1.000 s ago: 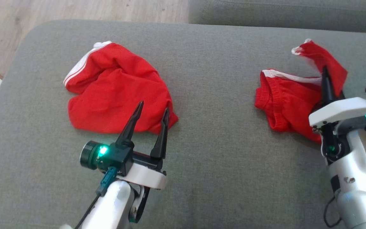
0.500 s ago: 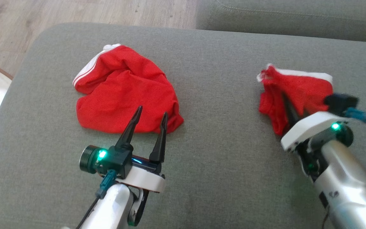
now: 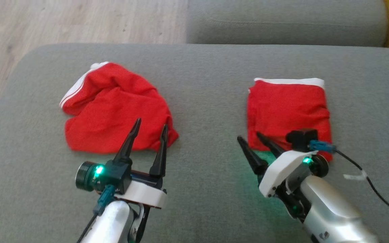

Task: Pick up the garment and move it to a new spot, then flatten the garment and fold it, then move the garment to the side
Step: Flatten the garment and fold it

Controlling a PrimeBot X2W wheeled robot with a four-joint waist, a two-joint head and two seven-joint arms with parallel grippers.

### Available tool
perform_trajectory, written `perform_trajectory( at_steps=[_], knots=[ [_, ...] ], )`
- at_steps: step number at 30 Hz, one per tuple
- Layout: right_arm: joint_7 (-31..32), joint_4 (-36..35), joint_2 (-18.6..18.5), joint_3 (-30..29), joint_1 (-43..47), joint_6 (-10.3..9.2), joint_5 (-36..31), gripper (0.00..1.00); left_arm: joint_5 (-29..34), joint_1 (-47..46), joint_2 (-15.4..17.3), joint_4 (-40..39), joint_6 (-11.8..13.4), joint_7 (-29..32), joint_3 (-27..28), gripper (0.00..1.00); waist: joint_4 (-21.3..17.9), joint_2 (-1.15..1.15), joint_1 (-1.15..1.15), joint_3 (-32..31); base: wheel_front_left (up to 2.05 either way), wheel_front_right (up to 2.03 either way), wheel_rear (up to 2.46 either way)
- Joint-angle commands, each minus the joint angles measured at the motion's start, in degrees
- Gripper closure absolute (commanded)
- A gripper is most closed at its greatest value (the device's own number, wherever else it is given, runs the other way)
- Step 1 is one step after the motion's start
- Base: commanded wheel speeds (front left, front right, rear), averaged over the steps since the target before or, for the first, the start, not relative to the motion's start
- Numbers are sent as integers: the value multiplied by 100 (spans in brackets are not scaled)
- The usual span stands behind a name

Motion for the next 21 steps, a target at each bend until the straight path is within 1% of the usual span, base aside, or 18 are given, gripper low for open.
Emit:
perform_trajectory(
  at_steps=[1, 3, 5, 7, 8, 10, 12, 13, 14, 18, 21],
  knots=[
    [-270, -227, 65, -169, -16, -4, 116, 0, -81, -72, 105, -198, 63, -23, 237, 0, -153, 0, 0, -101, 0, 0, 0],
    [-629, -282, 105, -517, 4, -4, 110, 0, -108, -29, 121, -235, 93, -26, 284, 0, -263, 0, 0, -155, 0, 0, 0],
    [-983, -306, 73, -944, 3, -4, -131, 0, -126, 23, 134, -276, 118, -29, 321, 0, -361, 0, 0, -204, 0, 0, 0],
    [-1150, -361, 39, -1460, 32, -4, -546, 0, -139, 67, 141, -328, 138, -32, 352, 0, -441, 0, 0, -231, 0, 0, 0],
    [-1150, -361, 39, -1460, 32, -4, -546, 0, -139, 67, 141, -328, 138, -32, 352, 0, -441, 0, 0, -231, 0, 0, 0],
    [-1199, -519, 49, -2026, 148, -4, -1050, 0, -152, 111, 140, -379, 147, -34, 379, 0, -503, 0, 0, -252, 0, 0, 0],
    [-1206, -926, 134, -2630, 347, -4, -1650, 0, -175, 152, 126, -434, 155, -35, 419, 0, -554, 0, 0, -252, 0, 0, 0],
    [-1208, -1332, 297, -3153, 654, -4, -2194, 0, -191, 194, 100, -471, 163, -36, 463, 0, -577, 0, 0, -250, 0, 0, 0],
    [-1209, -1514, 384, -3384, 816, -4, -2415, 0, -198, 217, 84, -483, 158, -36, 485, 0, -583, 0, 0, -249, 0, 0, 0],
    [-1210, -2015, 648, -3963, 1383, -4, -2935, 0, -169, 333, 37, -534, 126, -37, 577, 0, -595, 0, 0, -235, 0, 0, 0],
    [-1210, -2226, 723, -4088, 1703, -4, -3104, 0, -96, 427, 6, -588, 121, -37, 686, 0, -591, 0, 0, -208, 0, 0, 0]
  ],
)
